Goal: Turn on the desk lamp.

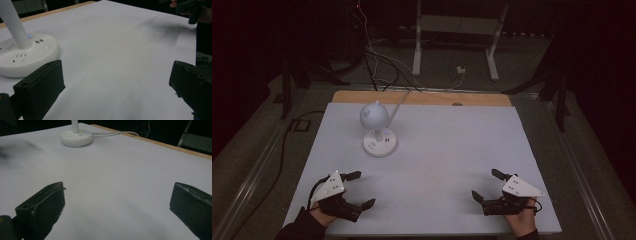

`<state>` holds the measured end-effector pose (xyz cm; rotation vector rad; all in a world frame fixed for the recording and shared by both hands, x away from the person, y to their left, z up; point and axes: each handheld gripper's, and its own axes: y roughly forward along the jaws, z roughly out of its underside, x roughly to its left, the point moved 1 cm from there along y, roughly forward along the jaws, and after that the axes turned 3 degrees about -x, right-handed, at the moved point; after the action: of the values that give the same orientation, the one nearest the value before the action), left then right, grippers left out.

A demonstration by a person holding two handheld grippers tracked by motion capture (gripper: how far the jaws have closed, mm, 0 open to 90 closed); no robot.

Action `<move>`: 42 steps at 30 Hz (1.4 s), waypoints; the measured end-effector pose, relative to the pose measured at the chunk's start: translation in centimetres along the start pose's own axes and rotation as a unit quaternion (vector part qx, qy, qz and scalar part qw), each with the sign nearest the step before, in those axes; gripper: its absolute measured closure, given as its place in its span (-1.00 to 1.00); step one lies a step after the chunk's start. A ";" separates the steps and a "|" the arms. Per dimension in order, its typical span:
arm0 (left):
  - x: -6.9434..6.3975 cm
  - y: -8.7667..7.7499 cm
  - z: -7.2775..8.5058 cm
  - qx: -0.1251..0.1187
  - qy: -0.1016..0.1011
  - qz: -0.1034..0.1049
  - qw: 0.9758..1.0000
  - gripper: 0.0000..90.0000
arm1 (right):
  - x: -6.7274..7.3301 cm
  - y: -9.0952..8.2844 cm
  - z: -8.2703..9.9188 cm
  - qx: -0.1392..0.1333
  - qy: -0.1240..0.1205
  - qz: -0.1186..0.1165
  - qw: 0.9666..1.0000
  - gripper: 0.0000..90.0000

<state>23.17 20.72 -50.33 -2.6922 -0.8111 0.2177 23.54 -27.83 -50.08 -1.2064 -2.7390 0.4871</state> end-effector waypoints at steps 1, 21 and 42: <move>0.0 0.1 0.0 0.003 0.000 -0.001 1.000 -0.99 | 0.0 0.0 0.0 0.003 0.001 -0.003 1.000 -1.00; -0.2 0.0 -0.2 0.009 0.007 -0.015 1.000 -0.99 | 0.2 -0.1 -0.1 0.004 -0.009 0.014 1.000 -1.00; -0.7 0.0 -1.2 0.019 0.009 -0.022 1.000 -0.99 | 0.2 -0.3 -0.5 -0.016 -0.001 0.022 1.000 -1.00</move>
<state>22.83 20.05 -49.16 -2.6346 -0.8503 0.1976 23.36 -27.75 -49.54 -1.2761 -2.7386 0.4499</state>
